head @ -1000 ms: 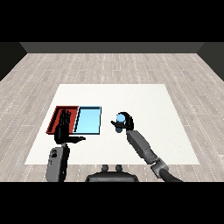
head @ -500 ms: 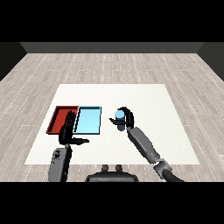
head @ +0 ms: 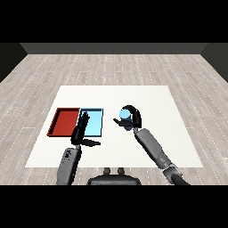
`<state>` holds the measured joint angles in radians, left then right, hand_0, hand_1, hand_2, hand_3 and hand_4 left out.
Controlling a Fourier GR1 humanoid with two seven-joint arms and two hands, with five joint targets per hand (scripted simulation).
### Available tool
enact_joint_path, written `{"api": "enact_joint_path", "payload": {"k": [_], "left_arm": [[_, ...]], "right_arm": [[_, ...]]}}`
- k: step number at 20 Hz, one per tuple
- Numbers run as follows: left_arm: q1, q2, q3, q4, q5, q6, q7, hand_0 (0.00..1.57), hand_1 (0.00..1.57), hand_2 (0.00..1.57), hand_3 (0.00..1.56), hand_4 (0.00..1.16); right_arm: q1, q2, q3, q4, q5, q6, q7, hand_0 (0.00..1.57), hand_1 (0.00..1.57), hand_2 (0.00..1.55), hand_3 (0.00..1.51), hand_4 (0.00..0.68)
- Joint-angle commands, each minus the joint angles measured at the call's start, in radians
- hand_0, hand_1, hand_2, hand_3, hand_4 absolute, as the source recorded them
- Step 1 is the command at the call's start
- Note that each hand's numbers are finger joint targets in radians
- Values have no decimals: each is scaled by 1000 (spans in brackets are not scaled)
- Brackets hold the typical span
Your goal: Pick the blue can and put it in the blue box
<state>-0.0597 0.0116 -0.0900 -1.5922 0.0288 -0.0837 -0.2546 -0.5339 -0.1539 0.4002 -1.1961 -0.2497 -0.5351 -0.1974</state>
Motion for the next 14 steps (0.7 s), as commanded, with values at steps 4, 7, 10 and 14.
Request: {"api": "enact_joint_path", "payload": {"k": [4, 7, 10, 14], "left_arm": [[-38, -11, -52, 54, -8, 49, 10, 0, 0, 0, 0, 0], [-94, -11, -71, 132, 36, 50, -23, 0, 0, 0, 0, 0], [-29, -11, -163, 73, 45, 100, 25, 0, 0, 0, 0, 0], [-105, -12, -143, 106, 90, 88, 87, 0, 0, 0, 0, 0]], "right_arm": [[115, -69, -40, -231, 108, 45, 126, 1418, 1418, 1445, 1407, 622], [91, 4, -40, -155, 153, 70, 81, 1419, 1419, 1447, 1404, 616], [44, 15, -57, -154, 196, 63, 160, 1438, 1438, 1451, 1401, 609], [83, 48, -42, -201, 249, 89, 149, 1450, 1450, 1454, 1398, 612]]}}
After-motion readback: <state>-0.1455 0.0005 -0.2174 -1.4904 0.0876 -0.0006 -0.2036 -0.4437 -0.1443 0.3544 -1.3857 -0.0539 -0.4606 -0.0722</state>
